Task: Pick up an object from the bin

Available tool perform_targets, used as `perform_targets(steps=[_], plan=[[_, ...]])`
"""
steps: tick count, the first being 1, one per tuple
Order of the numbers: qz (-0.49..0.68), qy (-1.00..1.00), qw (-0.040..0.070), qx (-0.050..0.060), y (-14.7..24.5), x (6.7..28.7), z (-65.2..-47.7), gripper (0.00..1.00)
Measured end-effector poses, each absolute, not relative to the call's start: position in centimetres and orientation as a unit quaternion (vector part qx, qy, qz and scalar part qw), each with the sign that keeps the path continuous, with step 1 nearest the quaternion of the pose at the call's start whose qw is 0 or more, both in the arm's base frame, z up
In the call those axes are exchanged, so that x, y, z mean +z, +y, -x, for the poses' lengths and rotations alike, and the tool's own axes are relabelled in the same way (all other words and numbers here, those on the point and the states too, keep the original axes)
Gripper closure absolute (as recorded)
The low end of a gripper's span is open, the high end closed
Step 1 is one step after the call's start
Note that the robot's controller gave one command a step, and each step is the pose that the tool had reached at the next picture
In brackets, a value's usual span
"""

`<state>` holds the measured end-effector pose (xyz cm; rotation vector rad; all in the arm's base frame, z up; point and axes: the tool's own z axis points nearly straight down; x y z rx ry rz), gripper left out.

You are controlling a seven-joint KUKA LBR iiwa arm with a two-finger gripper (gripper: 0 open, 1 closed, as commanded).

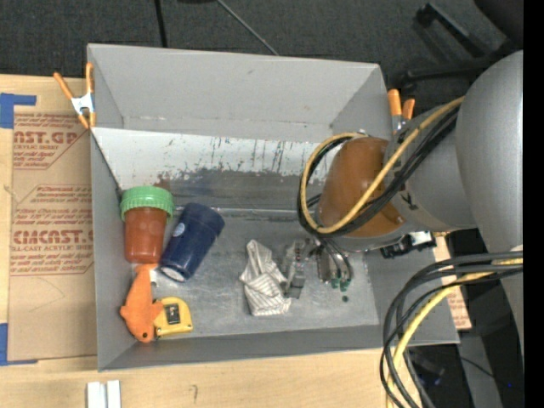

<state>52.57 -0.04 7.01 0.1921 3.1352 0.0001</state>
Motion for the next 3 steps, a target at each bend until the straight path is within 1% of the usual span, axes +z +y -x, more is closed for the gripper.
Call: perform_targets(steps=[1, 2, 3], plan=[[-0.062, 0.998, -0.001, 0.000, 0.0, 7.2, -52.5, 1.00], [-0.058, 0.998, 0.005, 0.001, 1.8, 10.6, -54.3, 1.00], [-0.053, 0.999, -0.005, 0.000, 1.4, 13.3, -52.7, 1.00]])
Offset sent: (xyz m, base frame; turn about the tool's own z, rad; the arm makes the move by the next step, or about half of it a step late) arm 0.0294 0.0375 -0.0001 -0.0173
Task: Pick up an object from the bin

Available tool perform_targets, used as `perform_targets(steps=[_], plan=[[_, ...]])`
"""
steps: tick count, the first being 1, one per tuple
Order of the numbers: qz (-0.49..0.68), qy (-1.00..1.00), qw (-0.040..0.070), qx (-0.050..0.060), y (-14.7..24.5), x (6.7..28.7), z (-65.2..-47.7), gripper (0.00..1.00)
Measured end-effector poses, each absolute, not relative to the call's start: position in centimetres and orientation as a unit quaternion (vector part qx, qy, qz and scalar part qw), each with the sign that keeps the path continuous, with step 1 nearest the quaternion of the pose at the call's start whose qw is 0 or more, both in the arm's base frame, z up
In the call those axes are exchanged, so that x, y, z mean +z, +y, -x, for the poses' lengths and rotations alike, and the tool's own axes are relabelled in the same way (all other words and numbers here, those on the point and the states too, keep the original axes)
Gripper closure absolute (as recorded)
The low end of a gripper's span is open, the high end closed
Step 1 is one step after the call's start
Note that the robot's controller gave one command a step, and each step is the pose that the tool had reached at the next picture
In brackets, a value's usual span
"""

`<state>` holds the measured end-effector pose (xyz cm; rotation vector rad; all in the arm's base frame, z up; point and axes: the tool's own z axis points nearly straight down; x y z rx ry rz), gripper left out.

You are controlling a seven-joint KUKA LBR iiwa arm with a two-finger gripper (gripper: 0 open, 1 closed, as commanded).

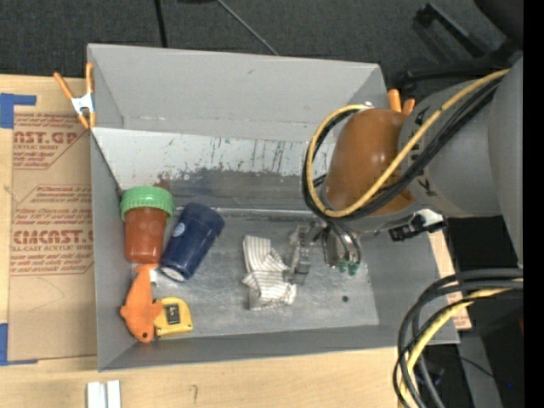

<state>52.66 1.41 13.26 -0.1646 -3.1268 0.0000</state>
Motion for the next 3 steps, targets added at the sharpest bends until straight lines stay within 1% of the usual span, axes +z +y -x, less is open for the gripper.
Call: perform_targets(steps=[1, 2, 3], plan=[[0.045, -0.999, -0.001, 0.000, 3.85, 20.88, -54.89, 1.00], [0.045, -0.999, -0.001, 0.000, 3.84, 20.88, -54.89, 0.00], [0.046, -0.999, -0.001, 0.000, 3.84, 20.88, -54.89, 0.00]])
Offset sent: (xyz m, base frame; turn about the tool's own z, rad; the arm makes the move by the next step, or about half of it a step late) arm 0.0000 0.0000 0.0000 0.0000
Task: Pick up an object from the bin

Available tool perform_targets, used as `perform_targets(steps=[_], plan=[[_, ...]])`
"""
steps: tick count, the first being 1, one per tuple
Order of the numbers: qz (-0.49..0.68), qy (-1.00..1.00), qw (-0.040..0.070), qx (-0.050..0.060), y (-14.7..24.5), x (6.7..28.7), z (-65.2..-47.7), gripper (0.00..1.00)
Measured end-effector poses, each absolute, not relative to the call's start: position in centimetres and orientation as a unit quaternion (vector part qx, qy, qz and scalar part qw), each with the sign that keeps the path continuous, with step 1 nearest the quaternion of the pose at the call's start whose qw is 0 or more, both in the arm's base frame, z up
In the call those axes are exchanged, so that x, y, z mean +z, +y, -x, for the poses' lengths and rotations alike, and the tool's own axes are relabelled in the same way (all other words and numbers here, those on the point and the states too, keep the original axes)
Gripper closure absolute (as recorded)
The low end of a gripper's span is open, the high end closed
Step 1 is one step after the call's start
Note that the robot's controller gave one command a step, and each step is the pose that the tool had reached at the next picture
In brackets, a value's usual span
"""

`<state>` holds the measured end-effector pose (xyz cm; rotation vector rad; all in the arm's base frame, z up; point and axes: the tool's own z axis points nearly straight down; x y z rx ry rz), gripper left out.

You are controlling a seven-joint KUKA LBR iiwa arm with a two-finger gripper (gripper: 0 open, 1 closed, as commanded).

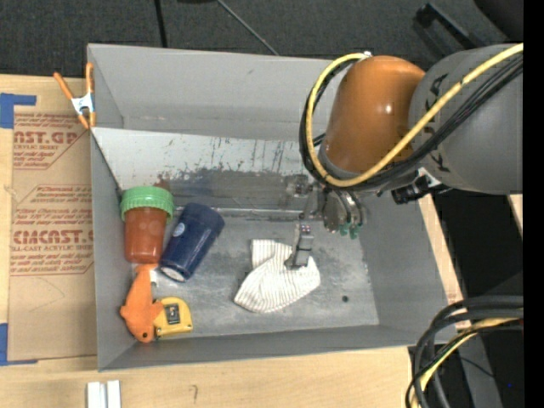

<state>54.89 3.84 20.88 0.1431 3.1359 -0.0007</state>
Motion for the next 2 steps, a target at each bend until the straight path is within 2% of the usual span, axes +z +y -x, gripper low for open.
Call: perform_targets(steps=[1, 2], plan=[[-0.025, 1.000, 0.005, 0.000, 3.7, 16.8, -55.0, 0.00], [0.004, 1.000, 0.000, 0.000, 3.6, 7.5, -54.3, 1.00]])
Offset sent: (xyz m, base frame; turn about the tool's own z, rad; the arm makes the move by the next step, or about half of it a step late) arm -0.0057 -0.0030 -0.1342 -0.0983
